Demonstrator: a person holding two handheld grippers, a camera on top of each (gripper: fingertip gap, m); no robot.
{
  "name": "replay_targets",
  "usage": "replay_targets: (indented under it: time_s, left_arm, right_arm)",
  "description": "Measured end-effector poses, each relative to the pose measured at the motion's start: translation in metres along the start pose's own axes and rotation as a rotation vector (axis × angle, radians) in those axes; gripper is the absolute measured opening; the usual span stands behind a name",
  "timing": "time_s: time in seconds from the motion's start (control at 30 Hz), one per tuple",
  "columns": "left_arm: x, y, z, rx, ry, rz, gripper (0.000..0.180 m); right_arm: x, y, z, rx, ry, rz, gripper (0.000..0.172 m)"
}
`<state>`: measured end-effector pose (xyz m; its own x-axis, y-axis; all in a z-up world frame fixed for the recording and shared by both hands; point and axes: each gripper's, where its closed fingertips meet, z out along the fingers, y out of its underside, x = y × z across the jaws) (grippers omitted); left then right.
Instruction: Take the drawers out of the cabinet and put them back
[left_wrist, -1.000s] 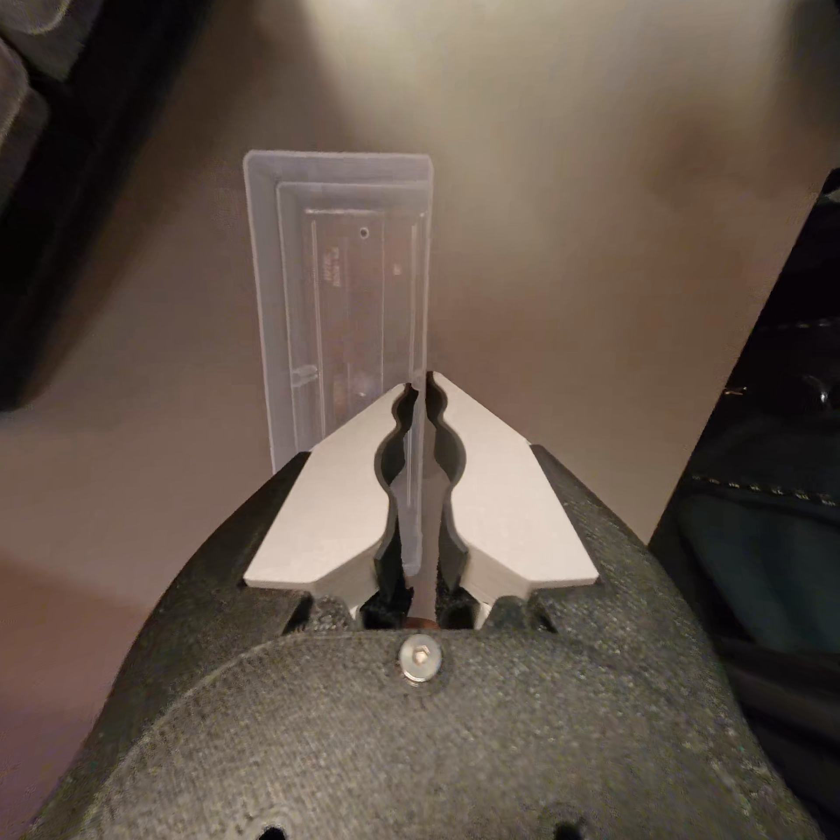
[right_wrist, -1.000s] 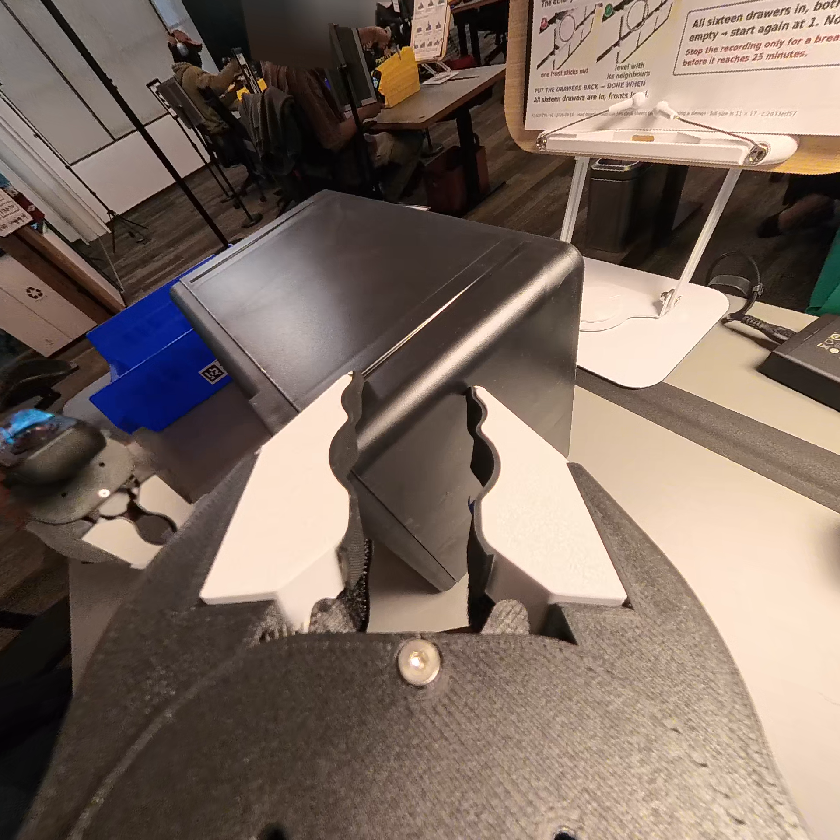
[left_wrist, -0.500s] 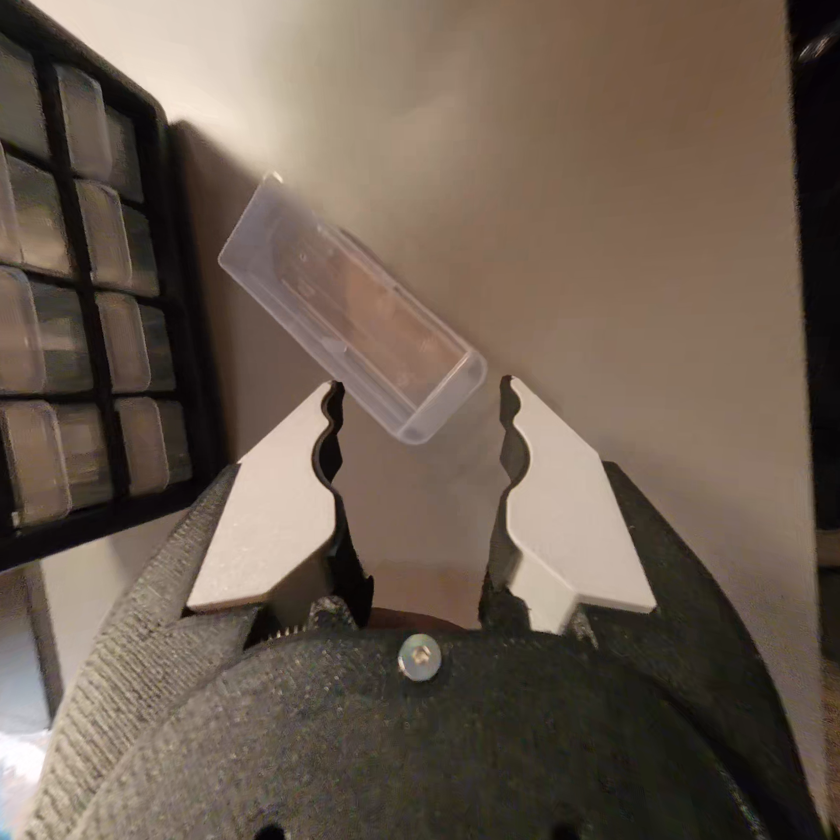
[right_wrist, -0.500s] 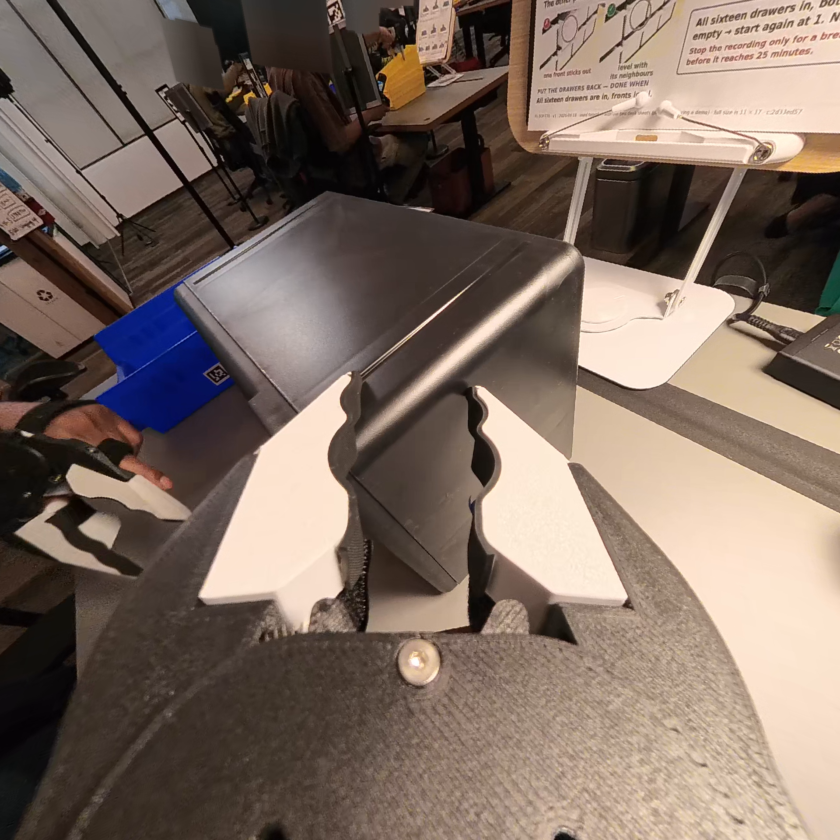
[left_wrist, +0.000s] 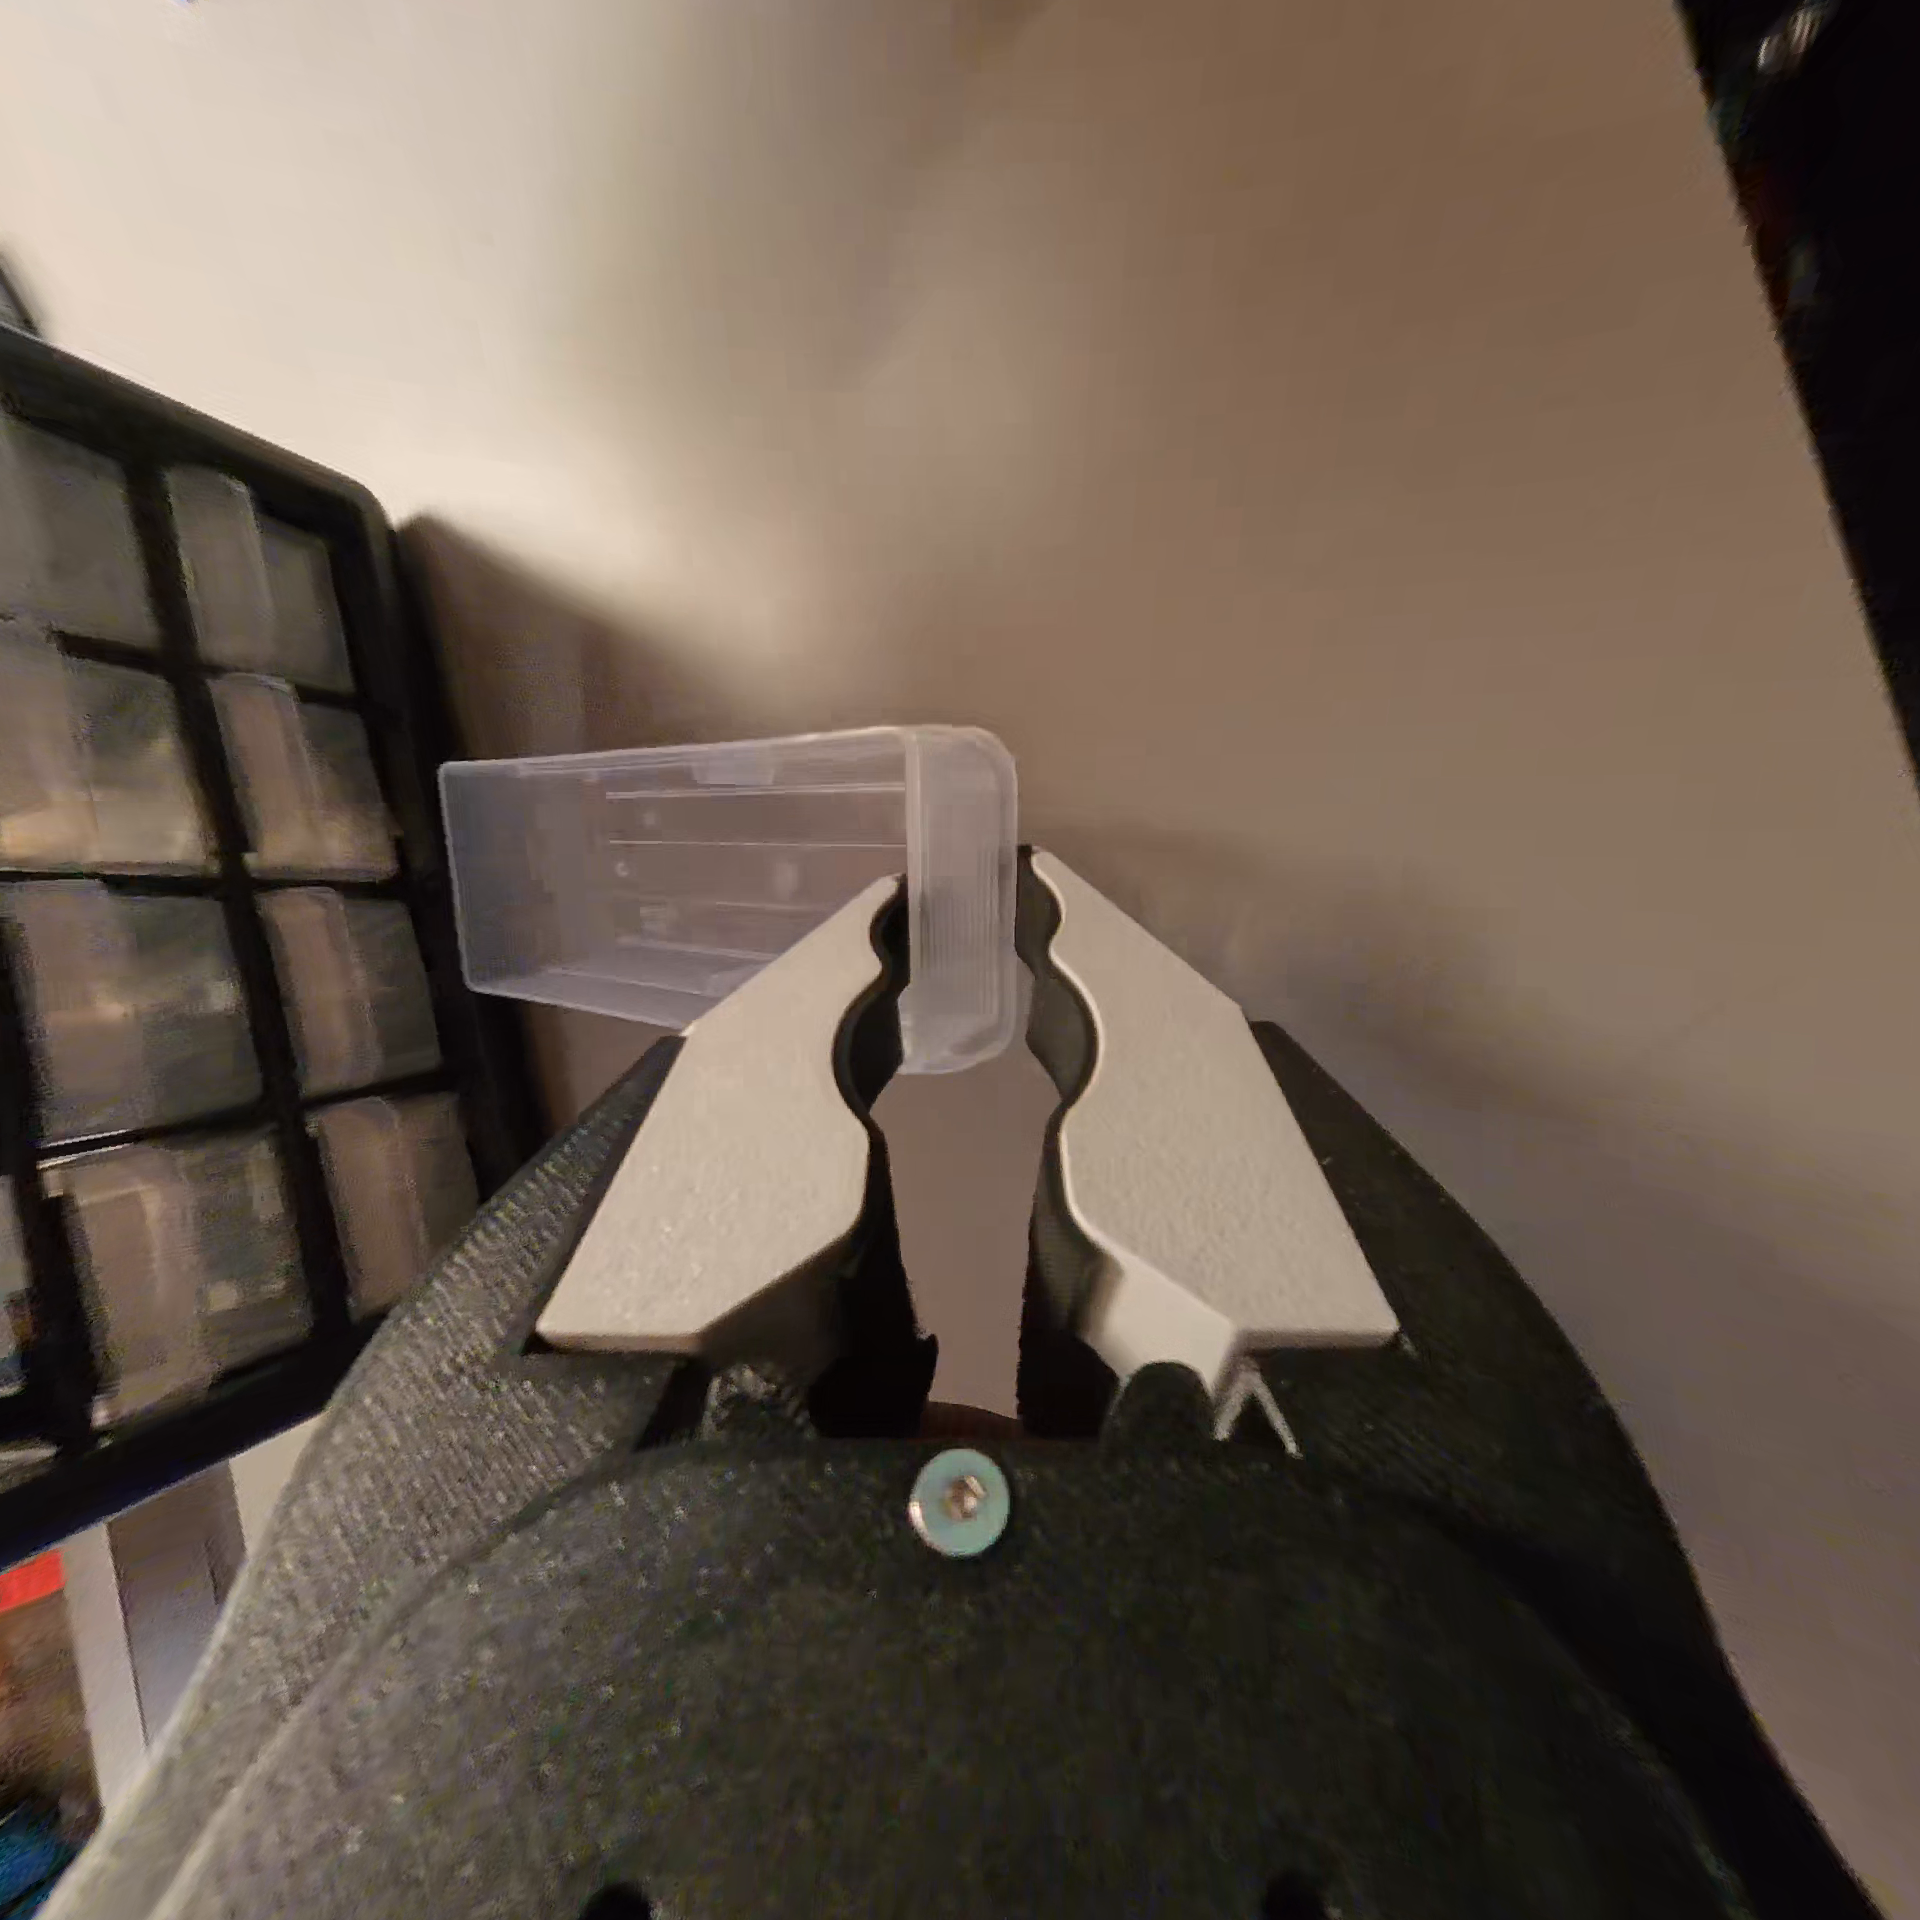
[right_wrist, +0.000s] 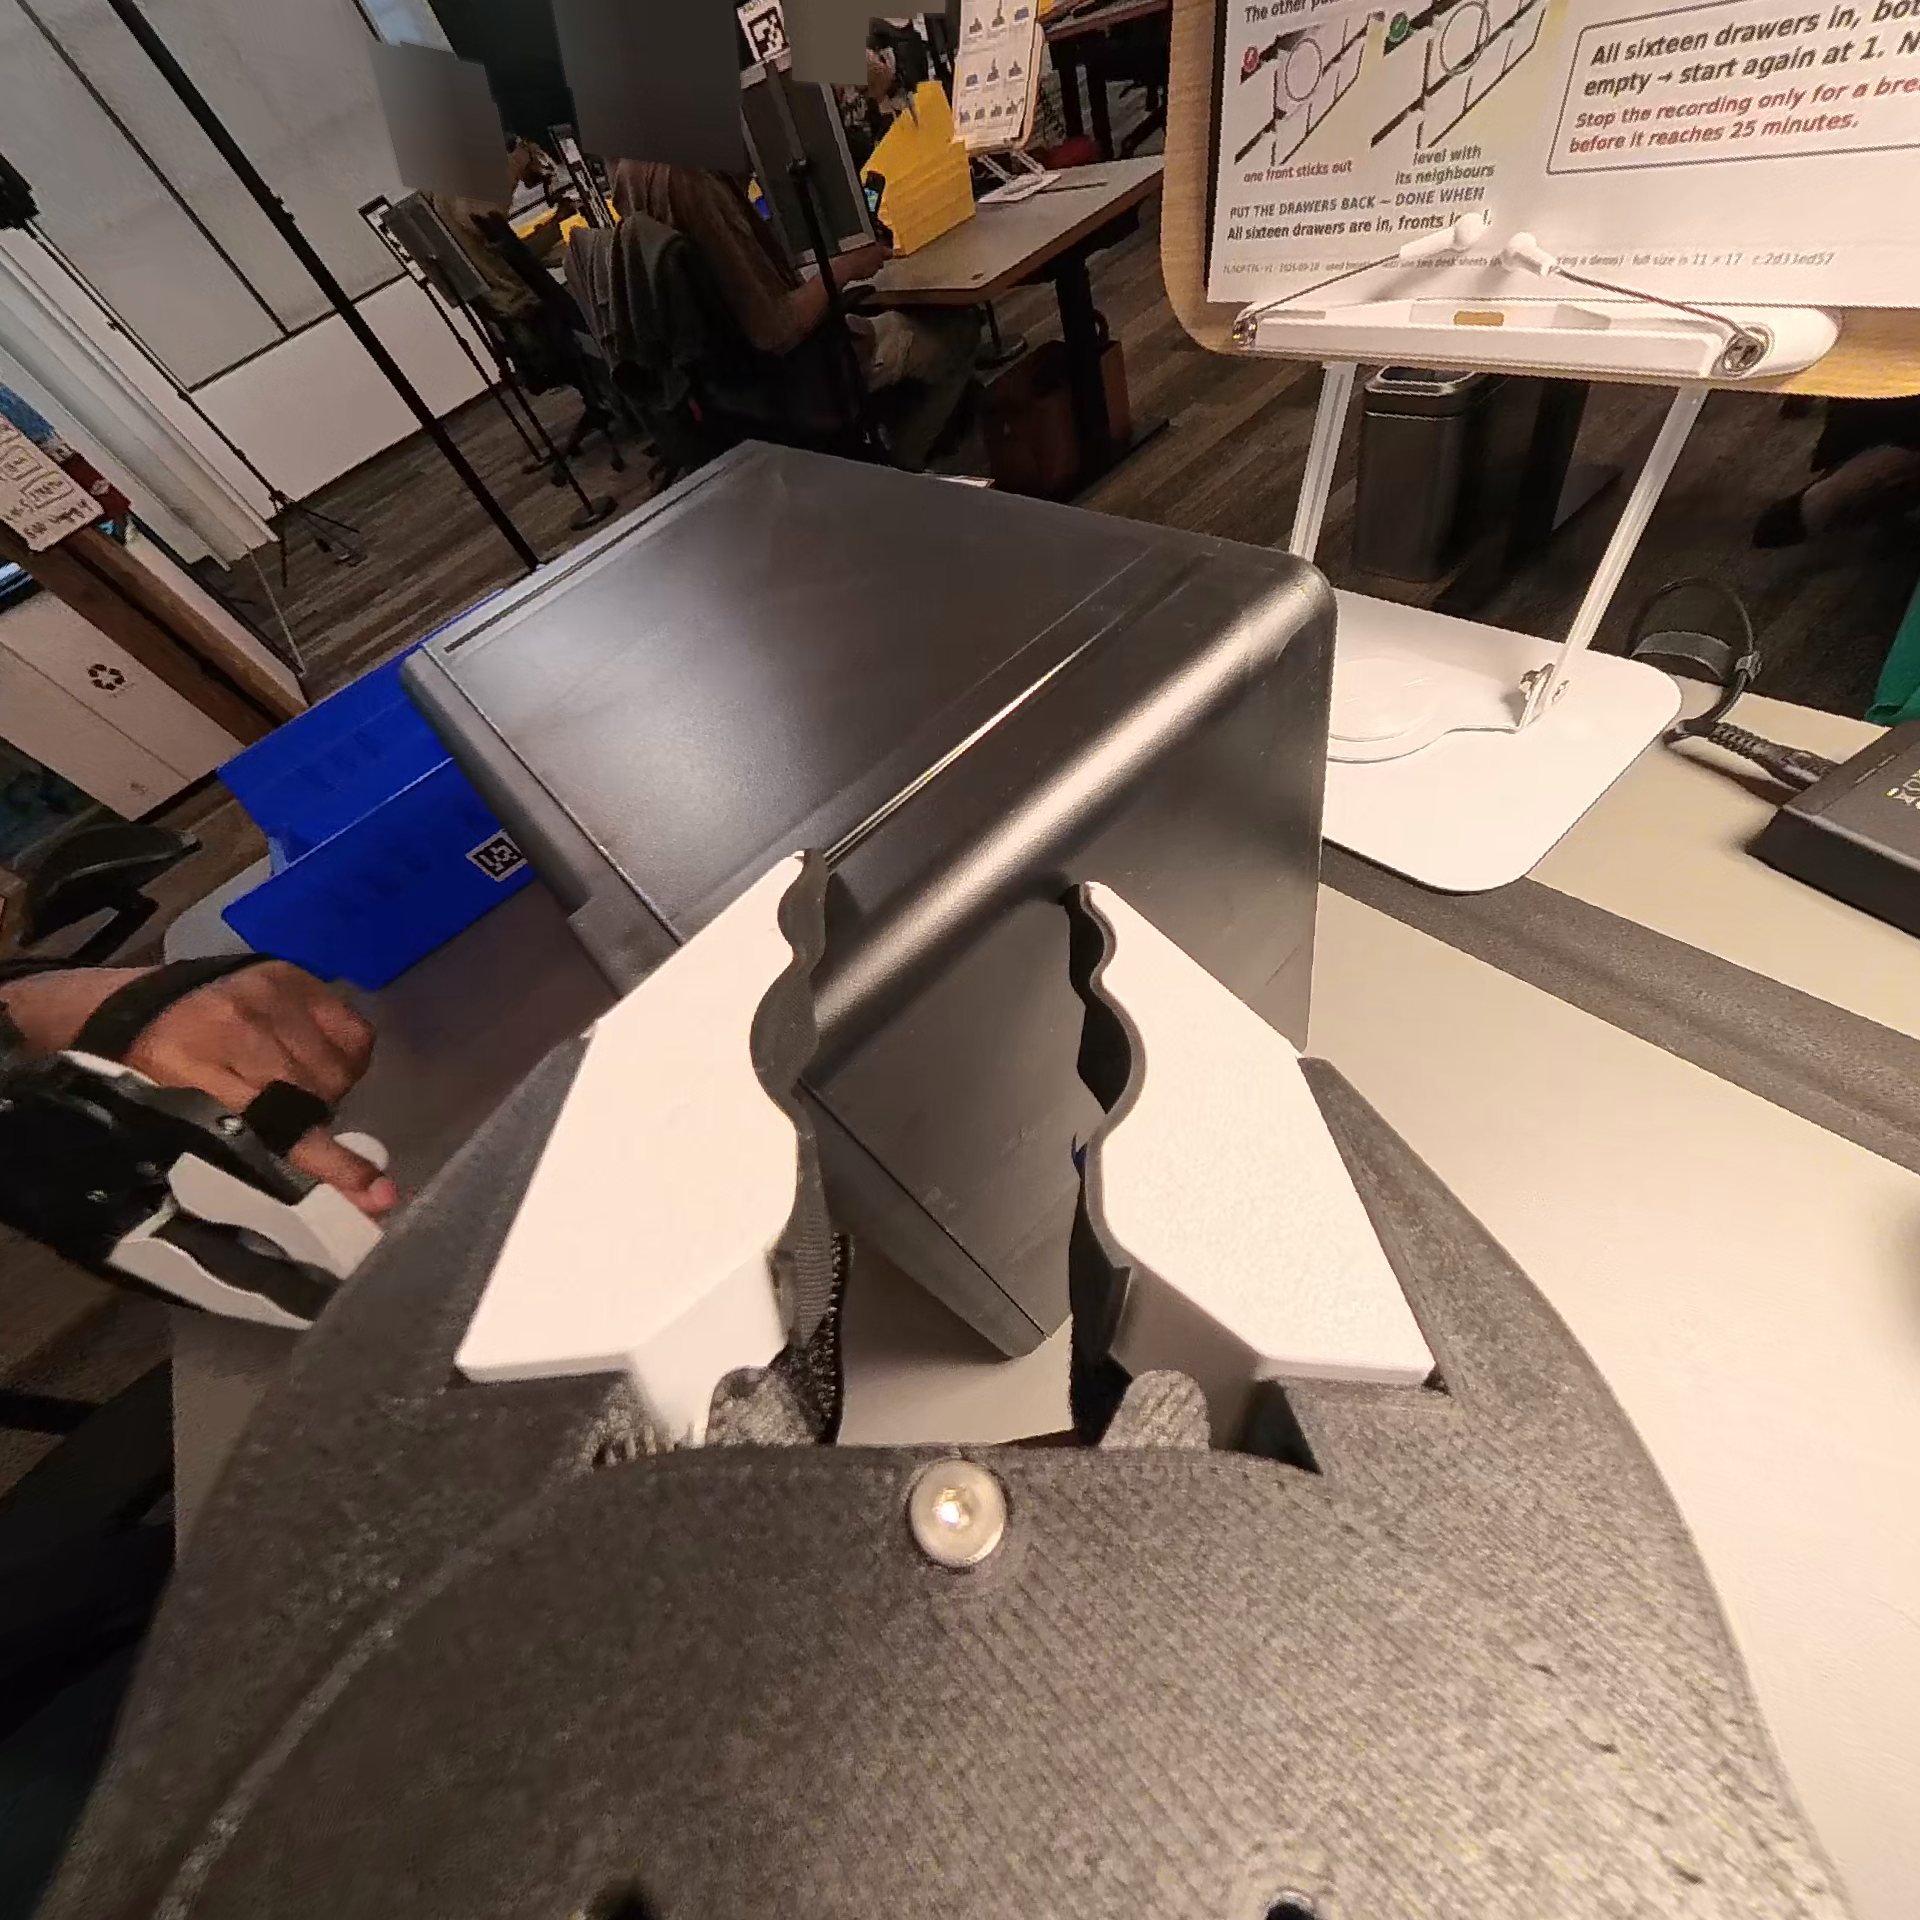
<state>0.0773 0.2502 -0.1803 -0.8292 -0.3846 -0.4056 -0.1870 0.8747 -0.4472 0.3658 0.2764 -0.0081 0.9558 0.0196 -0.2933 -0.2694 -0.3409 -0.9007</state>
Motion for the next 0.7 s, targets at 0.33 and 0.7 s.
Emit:
replay_targets:
  time_s: [0.33, 0.7]
  left_arm:
    - [-0.07, -0.048, -0.065, 0.109, -0.092, -0.294, 0.017]
    - [-0.098, -0.046, -0.071, -0.027, 0.005, -0.359, 0.018]
  right_arm:
    - [0.0, 0.0, 0.0, 0.0, 0.001, 0.0, 0.05]
    - [0.0, 0.0, 0.0, 0.0, 0.002, -0.002, 0.05]
